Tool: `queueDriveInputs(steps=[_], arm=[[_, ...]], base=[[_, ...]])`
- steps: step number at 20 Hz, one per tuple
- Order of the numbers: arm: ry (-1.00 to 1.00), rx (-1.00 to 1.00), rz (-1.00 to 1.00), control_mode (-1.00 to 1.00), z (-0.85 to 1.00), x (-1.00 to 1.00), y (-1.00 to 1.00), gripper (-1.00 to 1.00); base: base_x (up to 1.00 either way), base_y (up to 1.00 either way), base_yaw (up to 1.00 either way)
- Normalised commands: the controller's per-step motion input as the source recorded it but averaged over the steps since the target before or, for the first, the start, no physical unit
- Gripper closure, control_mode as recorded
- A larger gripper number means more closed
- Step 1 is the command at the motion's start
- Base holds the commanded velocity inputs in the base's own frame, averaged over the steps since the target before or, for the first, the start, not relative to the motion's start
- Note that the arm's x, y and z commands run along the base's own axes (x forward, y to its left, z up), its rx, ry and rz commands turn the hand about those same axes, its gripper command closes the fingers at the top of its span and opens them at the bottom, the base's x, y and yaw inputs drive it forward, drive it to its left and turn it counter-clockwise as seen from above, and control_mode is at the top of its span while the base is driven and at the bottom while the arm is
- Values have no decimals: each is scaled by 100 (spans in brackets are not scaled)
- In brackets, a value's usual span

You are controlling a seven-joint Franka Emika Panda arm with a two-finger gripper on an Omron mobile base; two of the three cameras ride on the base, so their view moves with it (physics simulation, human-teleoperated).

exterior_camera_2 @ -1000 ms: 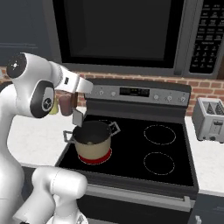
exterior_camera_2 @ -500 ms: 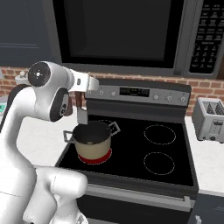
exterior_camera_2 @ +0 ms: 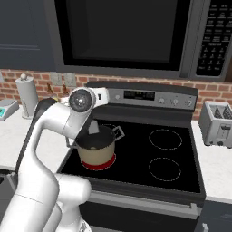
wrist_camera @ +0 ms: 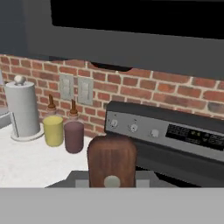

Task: Put the potato and garlic in the pot. Retrieve the spatula and lightly stir the vegetables in the pot.

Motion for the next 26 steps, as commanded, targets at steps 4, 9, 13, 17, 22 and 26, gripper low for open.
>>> queueDriveInputs(steps=[4, 9, 13, 17, 22, 26], arm=[[0, -5, 20, -100, -39, 31, 0, 100], [0, -7, 16, -100, -29, 35, 17, 100], [1, -4, 10, -100, -34, 45, 16, 100], [2, -1, 6, -100, -36, 41, 2, 100], [2, 0, 5, -100, -41, 34, 0, 100], [5, 0, 2, -100, -46, 28, 0, 100]], base=[[0, 0, 0], [0, 0, 0], [0, 0, 0], [0, 0, 0], [0, 0, 0], [0, 0, 0]])
